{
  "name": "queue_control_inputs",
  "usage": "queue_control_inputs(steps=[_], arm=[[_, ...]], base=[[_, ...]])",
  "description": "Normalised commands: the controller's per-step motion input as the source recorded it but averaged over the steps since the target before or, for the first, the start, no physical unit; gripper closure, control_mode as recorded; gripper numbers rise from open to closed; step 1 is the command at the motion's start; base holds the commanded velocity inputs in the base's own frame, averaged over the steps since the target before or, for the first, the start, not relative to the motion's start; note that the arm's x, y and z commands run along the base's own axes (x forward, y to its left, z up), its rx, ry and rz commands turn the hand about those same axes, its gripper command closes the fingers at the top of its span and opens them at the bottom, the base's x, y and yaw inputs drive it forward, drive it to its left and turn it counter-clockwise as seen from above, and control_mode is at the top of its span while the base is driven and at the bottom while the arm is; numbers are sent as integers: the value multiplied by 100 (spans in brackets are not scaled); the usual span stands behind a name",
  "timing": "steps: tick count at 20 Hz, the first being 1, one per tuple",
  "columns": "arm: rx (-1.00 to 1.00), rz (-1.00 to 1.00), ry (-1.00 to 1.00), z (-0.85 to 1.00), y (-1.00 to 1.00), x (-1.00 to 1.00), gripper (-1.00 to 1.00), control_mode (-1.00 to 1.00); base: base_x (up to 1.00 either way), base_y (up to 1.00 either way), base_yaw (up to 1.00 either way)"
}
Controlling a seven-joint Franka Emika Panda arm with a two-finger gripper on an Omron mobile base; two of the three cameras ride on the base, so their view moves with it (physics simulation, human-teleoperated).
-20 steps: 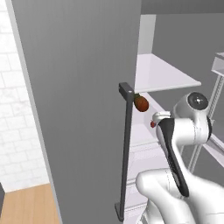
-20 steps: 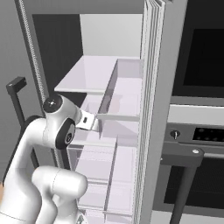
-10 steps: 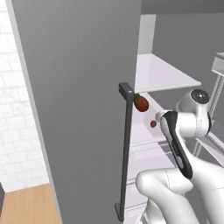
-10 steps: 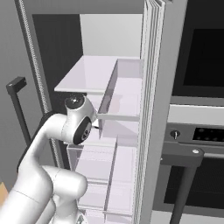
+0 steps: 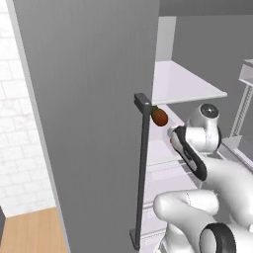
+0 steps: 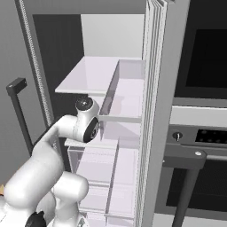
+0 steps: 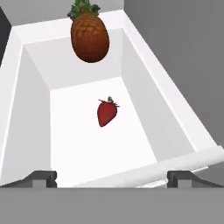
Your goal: Take the strawberry from the fridge and place it on top of the pancake, located on the dining counter.
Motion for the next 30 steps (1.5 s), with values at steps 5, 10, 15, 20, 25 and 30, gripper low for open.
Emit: queue_control_inputs(steps=[5,10,15,20,25,30], arm=[[-1,0,3,-32,0,63,-100,-100],[0,0,0,-38,-5,41,-100,-100],[0,0,0,-44,-2,42,-100,-100],[0,0,3,-26,0,59,-100,-100],[0,0,4,-18,-2,42,-100,-100],[0,0,0,-25,-2,9,-100,-100]], base=[[0,0,0],[0,0,0],[0,0,0],[0,0,0],[0,0,0],[0,0,0]])
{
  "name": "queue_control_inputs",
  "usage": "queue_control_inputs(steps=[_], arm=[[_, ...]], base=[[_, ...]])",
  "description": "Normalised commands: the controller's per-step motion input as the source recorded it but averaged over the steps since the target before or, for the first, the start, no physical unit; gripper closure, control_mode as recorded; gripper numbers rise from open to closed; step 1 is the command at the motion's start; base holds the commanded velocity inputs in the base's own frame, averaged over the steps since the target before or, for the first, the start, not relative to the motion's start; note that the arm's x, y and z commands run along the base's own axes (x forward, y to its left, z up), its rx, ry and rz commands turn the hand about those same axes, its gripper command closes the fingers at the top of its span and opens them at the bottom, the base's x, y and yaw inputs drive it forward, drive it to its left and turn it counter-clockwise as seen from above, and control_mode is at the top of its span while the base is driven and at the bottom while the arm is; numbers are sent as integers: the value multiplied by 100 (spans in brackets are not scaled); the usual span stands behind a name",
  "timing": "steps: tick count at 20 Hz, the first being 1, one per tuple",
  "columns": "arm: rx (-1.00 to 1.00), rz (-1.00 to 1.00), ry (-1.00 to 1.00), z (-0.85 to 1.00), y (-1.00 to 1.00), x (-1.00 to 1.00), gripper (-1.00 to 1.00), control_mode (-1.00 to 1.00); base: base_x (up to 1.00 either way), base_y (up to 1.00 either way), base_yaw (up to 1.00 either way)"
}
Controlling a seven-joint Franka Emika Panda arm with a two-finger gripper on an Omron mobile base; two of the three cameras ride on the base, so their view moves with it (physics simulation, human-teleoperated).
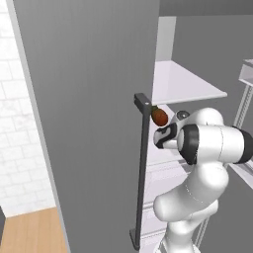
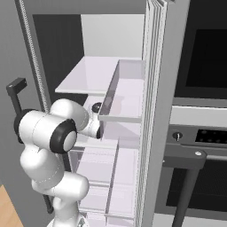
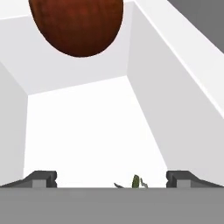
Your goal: Take the strawberry from the fridge and place it on top of the pancake, located on the dining counter.
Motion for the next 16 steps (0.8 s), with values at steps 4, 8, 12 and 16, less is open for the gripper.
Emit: queue_control_inputs(steps=[4,8,12,16], arm=[[0,0,0,-29,0,2,-100,-100],[0,0,0,-33,0,0,-100,-100],[0,0,0,-24,0,-30,-100,-100],[0,0,0,-23,0,-19,-100,-100]], base=[[0,0,0],[0,0,0],[0,0,0],[0,0,0]])
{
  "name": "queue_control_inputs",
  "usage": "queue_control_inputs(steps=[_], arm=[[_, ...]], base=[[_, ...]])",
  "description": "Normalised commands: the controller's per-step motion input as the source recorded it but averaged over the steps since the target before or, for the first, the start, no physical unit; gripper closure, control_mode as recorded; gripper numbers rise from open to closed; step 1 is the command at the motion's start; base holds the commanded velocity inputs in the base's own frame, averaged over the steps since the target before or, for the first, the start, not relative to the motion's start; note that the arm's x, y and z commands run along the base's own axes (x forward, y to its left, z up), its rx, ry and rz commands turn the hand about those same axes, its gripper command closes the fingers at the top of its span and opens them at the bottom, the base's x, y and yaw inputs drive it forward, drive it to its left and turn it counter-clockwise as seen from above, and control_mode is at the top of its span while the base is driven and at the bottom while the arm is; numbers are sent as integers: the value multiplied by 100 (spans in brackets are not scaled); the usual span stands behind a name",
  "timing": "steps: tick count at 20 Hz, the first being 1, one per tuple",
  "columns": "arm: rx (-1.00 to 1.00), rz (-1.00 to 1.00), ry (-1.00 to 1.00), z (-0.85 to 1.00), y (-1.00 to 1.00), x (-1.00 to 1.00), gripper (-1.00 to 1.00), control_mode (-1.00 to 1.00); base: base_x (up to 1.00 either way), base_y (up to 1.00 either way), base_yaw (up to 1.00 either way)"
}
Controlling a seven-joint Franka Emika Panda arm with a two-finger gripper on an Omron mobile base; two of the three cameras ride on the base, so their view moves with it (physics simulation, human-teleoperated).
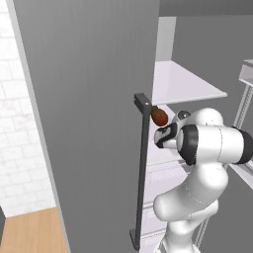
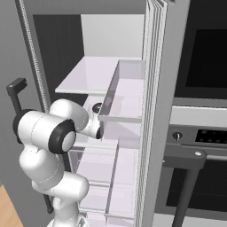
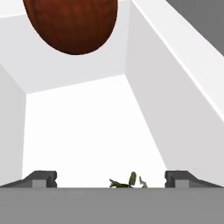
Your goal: Take the strawberry from the fridge and place it on top of the pancake, located on the dining counter.
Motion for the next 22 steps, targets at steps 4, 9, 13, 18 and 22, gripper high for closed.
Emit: queue_control_inputs(steps=[4,9,13,18,22], arm=[[0,0,0,-26,0,0,-100,-100],[0,0,0,-29,0,-19,100,-100],[0,0,1,-26,0,-32,100,-100],[0,0,9,-23,0,-12,100,-100],[0,0,2,-15,8,-25,100,-100]], base=[[0,0,0],[0,0,0],[0,0,0],[0,0,0],[0,0,0]])
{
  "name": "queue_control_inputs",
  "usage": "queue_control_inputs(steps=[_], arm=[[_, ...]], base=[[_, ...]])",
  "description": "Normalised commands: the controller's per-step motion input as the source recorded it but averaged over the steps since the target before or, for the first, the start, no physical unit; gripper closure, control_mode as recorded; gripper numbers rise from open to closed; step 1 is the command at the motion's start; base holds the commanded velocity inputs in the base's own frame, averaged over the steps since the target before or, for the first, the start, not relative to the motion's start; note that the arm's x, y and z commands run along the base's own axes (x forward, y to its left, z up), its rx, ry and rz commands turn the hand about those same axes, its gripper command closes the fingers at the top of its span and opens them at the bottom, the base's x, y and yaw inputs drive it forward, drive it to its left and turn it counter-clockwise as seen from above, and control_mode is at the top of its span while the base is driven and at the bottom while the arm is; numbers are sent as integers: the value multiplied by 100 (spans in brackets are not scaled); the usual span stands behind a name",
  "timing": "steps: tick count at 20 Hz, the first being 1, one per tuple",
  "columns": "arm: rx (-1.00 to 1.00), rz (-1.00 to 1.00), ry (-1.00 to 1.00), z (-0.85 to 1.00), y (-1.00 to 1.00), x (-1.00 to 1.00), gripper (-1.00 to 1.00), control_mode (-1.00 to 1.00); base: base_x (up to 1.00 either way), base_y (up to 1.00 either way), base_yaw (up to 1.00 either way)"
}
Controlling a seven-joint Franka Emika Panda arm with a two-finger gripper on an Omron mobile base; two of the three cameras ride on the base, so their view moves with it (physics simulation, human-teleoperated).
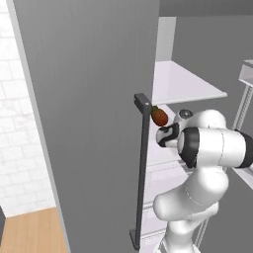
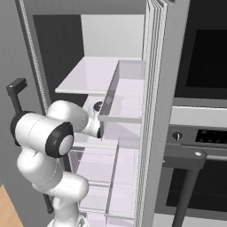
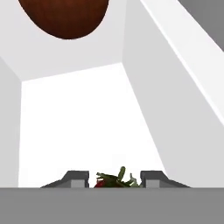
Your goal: Take the strawberry from the fridge and place it on top of the pancake, located on the dining counter.
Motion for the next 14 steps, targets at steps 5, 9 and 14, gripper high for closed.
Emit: queue_control_inputs(steps=[5,9,14], arm=[[-7,0,-27,27,38,-82,100,-100],[-9,2,-12,96,22,-50,100,-100],[8,1,16,100,0,-58,100,-100]], base=[[0,0,0],[0,0,0],[0,0,0]])
